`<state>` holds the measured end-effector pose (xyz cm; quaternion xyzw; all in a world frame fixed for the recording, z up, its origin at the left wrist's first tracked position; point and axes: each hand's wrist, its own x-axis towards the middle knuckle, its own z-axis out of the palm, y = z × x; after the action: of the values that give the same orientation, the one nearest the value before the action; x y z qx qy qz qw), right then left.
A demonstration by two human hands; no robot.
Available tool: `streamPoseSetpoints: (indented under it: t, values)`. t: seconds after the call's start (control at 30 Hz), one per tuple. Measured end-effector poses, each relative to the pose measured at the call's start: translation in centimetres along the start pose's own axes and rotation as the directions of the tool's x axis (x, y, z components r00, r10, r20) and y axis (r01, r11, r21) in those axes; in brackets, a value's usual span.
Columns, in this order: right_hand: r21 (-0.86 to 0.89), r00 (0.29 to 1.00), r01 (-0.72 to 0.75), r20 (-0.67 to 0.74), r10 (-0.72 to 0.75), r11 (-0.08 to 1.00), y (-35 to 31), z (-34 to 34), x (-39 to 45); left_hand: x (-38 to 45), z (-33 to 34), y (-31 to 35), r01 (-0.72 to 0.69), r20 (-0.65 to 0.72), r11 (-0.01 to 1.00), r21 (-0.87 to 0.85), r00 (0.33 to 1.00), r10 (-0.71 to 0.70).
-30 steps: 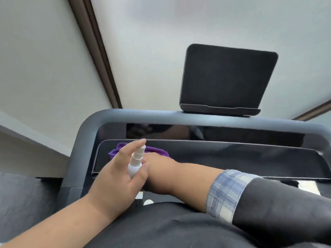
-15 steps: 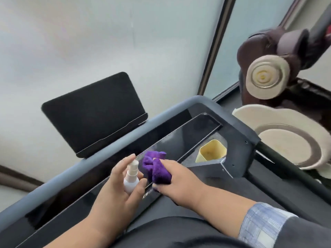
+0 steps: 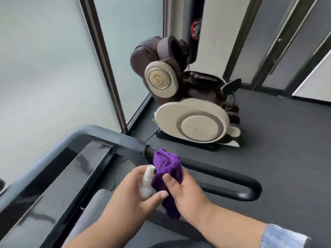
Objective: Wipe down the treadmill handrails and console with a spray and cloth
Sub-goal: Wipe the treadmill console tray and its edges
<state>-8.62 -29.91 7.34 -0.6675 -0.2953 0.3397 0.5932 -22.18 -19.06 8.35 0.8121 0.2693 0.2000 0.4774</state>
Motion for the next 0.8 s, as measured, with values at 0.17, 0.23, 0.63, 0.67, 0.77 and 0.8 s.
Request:
streamPoseSetpoints:
  t: [0.17, 0.23, 0.63, 0.67, 0.77, 0.8]
  values:
    - [0.070, 0.983, 0.015, -0.182, -0.002, 0.997, 0.1, -7.1, -0.8, 4.1, 7.1, 3.7, -0.028, 0.092, 0.997, -0.074, 0.995, 0.035]
    - [0.083, 0.965, 0.013, -0.261, 0.009, 0.996, 0.4, -8.8, -1.6, 5.0, 8.8, 4.6, -0.041, 0.159, 0.995, -0.086, 0.986, 0.055]
    - [0.090, 0.549, -0.139, -0.822, 0.153, 0.986, 5.1, -15.0, -11.8, 8.1, 18.7, 6.6, -0.253, 0.617, 0.962, -0.099, 0.743, 0.259]
    - [0.108, 0.506, -0.156, -0.845, 0.174, 0.982, 5.6, -15.2, -13.2, 8.2, 19.7, 6.7, -0.281, 0.633, 0.954, -0.105, 0.721, 0.281]
    - [0.117, 0.384, -0.212, -0.903, 0.193, 0.970, 7.0, -16.9, -16.5, 8.1, 22.9, 7.1, -0.361, 0.673, 0.924, -0.123, 0.654, 0.345]
    - [0.119, 0.349, -0.226, -0.917, 0.195, 0.967, 7.3, -17.9, -17.2, 7.9, 24.0, 7.3, -0.386, 0.688, 0.915, -0.120, 0.632, 0.357]
